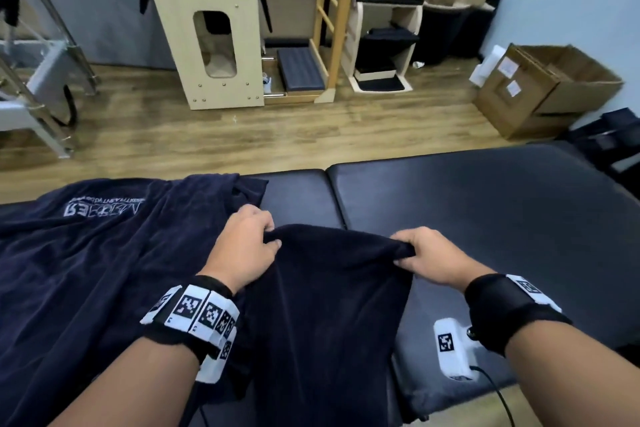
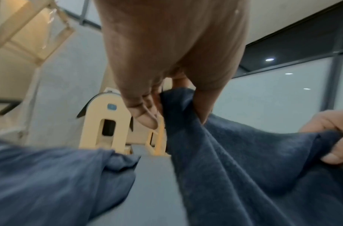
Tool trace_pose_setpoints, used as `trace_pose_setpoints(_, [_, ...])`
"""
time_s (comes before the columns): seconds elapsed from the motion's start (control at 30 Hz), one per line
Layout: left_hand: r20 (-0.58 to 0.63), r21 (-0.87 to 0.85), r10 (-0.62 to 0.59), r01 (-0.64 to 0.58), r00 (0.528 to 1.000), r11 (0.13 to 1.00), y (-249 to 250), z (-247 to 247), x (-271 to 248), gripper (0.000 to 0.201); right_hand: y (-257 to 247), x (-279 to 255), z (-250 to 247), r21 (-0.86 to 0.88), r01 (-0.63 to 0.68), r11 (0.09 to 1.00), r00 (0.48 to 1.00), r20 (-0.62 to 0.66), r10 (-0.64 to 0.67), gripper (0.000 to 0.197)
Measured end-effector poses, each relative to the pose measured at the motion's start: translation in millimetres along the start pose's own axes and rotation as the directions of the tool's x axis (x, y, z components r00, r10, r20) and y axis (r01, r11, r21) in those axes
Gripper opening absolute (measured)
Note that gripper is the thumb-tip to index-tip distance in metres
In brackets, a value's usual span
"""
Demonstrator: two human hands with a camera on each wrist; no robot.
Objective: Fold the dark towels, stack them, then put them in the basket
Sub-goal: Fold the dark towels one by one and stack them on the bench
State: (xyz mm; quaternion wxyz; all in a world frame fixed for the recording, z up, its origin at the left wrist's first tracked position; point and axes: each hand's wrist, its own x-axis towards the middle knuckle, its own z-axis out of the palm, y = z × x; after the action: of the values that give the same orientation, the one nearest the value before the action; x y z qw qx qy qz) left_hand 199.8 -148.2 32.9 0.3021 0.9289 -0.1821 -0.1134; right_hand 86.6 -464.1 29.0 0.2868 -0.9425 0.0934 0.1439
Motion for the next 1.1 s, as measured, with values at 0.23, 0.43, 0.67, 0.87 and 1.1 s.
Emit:
trace_pose_setpoints(0.23, [0.098,-0.016,0.004,-0.002,0.995,1.000,44,0,7,0.008,43,-15,-42,-0.020,-0.088,0.996,0.992,0.090,0.090,0.036])
trace_pose_setpoints(0.43, [0.150,0.103,-0.094,0.079,0.984,0.992,88,5,15,0.021,76,-18,-64,0.459,-0.228,0.859,0.968,0.203,0.149,0.020])
trace_pose_setpoints(0.67, [0.081,-0.125,-0.297,0.305,0.952,0.944,121,-3,20,0.016,85,4,-99,0.531,-0.317,0.786,0.932,0.329,0.153,0.015])
trace_pose_setpoints(0.87, [-0.010,0.081,-0.266,0.266,0.964,0.961,112,-25,27,0.014,66,26,-114,0.399,-0.172,0.900,0.984,0.109,0.140,0.016])
trace_pose_setpoints(1.1, [0.196,0.069,-0.346,0.339,0.918,0.938,97,-40,66,0.009,34,46,-125,0.503,-0.337,0.796,0.936,0.274,0.222,0.016])
